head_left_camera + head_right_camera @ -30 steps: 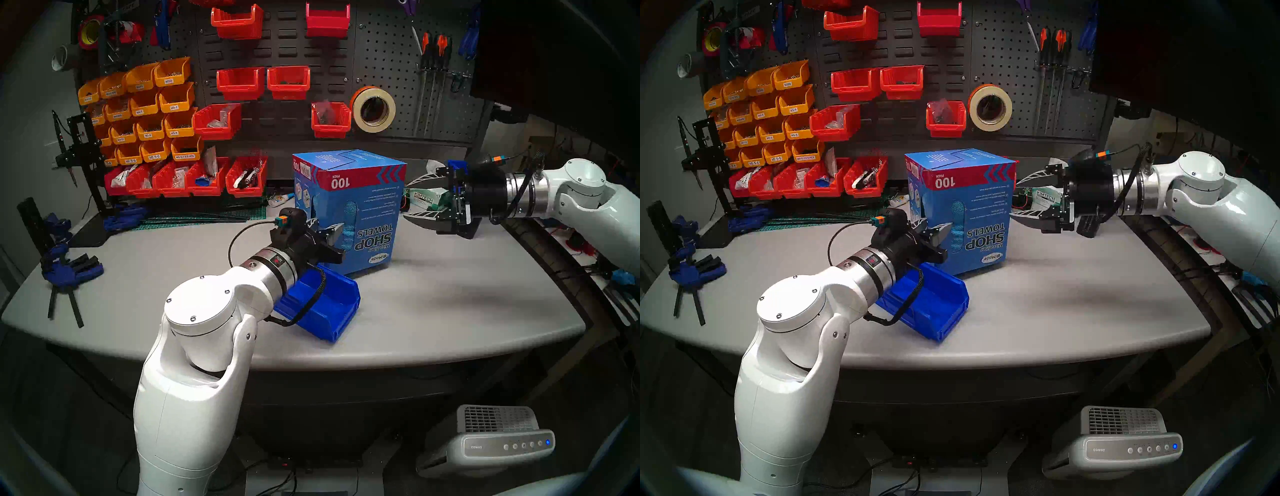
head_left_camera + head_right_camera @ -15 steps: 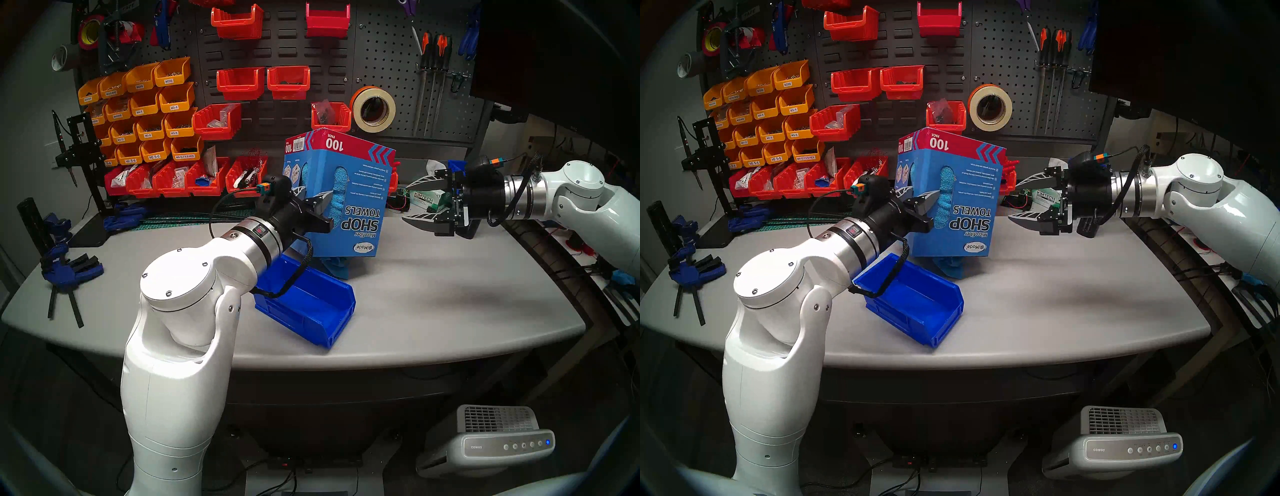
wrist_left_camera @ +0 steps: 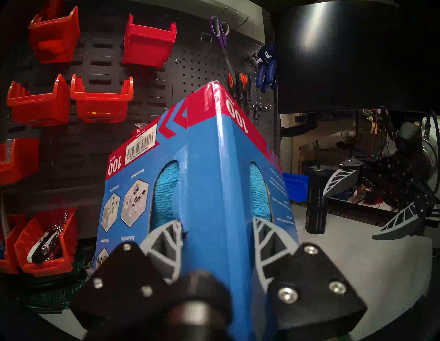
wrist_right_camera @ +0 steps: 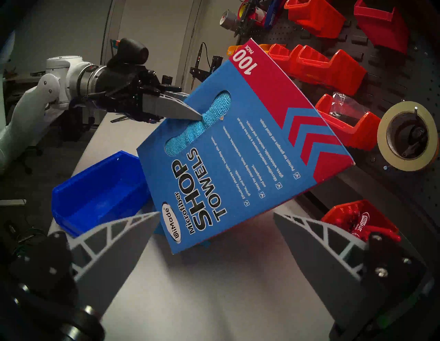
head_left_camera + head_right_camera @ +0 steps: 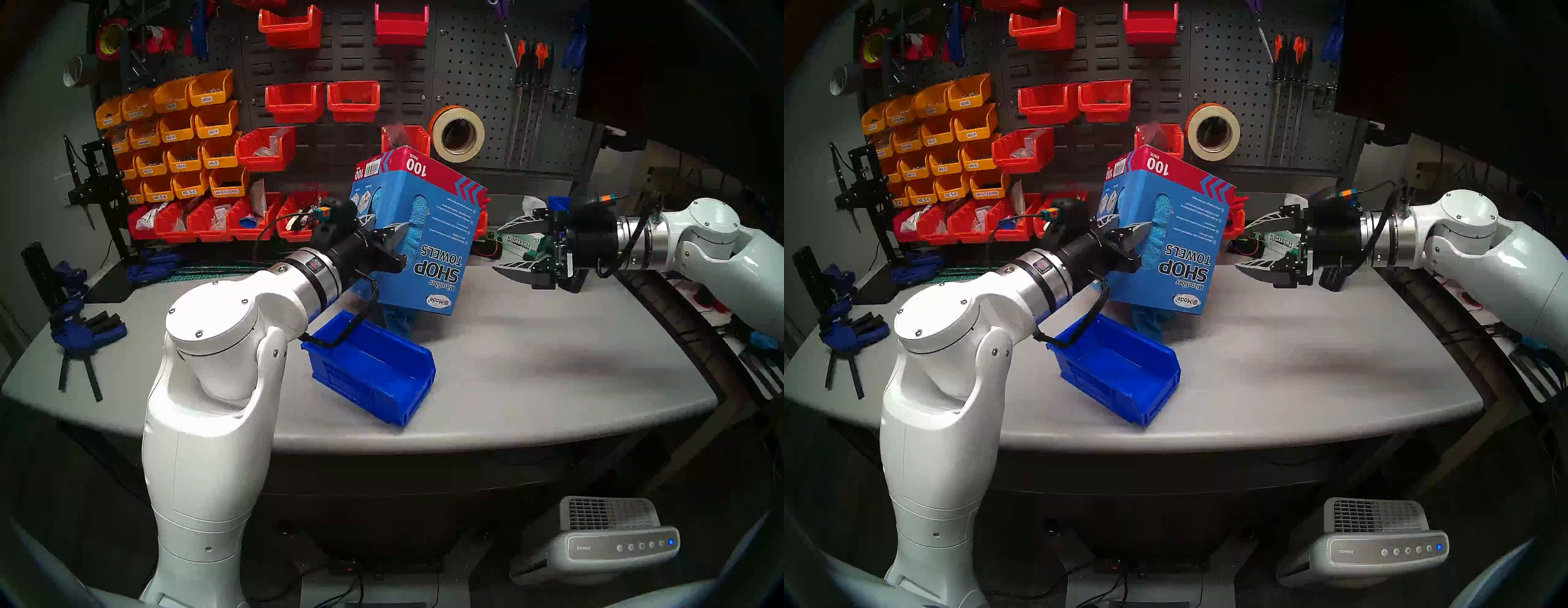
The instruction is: Take out a shop towel
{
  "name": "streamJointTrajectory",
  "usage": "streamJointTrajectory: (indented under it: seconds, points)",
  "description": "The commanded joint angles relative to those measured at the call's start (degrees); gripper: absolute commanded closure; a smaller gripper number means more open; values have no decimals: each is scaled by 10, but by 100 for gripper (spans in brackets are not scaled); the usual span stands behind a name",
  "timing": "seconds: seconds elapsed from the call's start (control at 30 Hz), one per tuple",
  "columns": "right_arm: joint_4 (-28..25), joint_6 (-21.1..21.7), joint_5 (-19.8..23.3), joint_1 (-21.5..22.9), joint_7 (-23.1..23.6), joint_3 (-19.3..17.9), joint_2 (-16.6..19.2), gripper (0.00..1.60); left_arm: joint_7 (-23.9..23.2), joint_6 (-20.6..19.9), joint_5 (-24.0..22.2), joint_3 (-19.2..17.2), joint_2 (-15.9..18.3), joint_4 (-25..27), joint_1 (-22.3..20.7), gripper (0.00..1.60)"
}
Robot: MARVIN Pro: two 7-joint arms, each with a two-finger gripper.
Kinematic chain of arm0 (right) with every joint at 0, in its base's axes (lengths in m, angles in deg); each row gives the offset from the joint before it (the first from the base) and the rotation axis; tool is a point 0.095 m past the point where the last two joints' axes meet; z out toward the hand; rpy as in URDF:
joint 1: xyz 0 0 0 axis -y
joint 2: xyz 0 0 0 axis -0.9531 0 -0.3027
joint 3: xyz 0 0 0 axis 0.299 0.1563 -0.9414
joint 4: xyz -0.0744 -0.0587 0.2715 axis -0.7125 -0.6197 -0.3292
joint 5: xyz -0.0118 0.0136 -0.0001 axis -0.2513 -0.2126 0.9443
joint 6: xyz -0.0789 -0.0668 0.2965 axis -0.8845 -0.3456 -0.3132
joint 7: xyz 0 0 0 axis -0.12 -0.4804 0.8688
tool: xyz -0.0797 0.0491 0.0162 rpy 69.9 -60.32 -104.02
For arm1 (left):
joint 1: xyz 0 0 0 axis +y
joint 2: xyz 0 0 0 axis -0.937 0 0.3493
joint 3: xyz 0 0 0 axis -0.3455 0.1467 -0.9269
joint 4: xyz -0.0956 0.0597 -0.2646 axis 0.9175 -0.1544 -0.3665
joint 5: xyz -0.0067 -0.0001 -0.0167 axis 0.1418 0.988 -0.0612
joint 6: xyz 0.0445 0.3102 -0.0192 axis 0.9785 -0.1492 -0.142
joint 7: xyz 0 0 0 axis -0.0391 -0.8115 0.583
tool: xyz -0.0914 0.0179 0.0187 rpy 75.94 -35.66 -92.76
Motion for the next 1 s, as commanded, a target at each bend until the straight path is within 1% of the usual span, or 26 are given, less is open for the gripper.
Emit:
streamJointTrajectory:
  seconds: [0.0,0.07,0.13,0.17,0.2,0.23,0.27,0.3,0.33,0.37,0.4,0.43,0.47,0.5,0.57,0.6,0.63,0.67,0.7,0.77,0.83,0.87,0.93,0.97]
  points:
    - [1,-4,5,12,-4,-12,-1,0,-36,27,14,-6,37,20,-65,160]
    - [1,-5,5,12,-5,-10,0,0,-56,32,25,-11,56,20,-75,160]
    - [0,-5,5,13,-4,-10,1,0,-69,34,32,-13,66,20,-82,160]
    - [0,-5,5,13,-4,-10,1,0,-69,34,32,-13,66,20,-82,160]
    - [-1,-5,5,12,-5,-9,1,0,-81,42,44,-14,82,20,-86,160]
    - [-1,-6,5,12,-5,-8,1,0,-90,42,47,-14,88,14,-97,160]
    - [-2,-6,5,12,-5,-8,2,0,-96,49,53,-16,94,17,-88,160]
    - [-2,-6,5,12,-5,-8,2,0,-96,49,53,-16,94,17,-88,160]
    - [-3,-6,6,12,-5,-8,2,0,-104,49,58,-13,102,6,-106,160]
    - [-4,-6,6,12,-5,-7,3,0,-107,58,64,-16,103,12,-92,160]
    - [-5,-6,6,13,-5,-7,3,0,-115,57,68,-12,112,1,-112,160]
    - [-5,-6,6,13,-5,-7,3,0,-115,62,74,-17,110,12,-89,160]
    - [-5,-6,6,12,-6,-6,3,0,-127,66,78,-11,120,-7,-120,160]
    - [-5,-7,6,11,-7,-5,2,0,-128,75,84,-15,119,2,-101,160]
    - [-5,-7,6,10,-8,-3,2,0,-142,81,93,-9,130,-12,-124,160]
    - [-5,-7,6,10,-9,-3,3,0,-145,90,100,-11,134,-5,-110,160]
    - [-5,-8,6,10,-9,-2,3,0,-152,94,104,-7,140,-13,-124,160]
    - [-5,-8,6,9,-10,-1,3,0,-154,95,114,-8,145,-5,-112,160]
    - [-6,-8,6,9,-10,0,4,0,-163,111,119,-3,152,-18,-127,160]
    - [-7,-9,6,9,-12,1,5,0,-174,125,136,3,165,-25,-136,160]
    - [-8,-9,7,9,-12,2,6,0,-181,131,151,5,173,-25,-134,160]
    - [-8,-10,7,8,-13,3,8,0,-188,144,160,10,179,-31,-142,160]
    - [-10,-11,8,7,-14,4,10,0,-194,155,175,12,186,-34,-145,160]
    - [-11,-11,8,7,-15,5,12,0,-202,177,181,18,191,-49,-162,160]
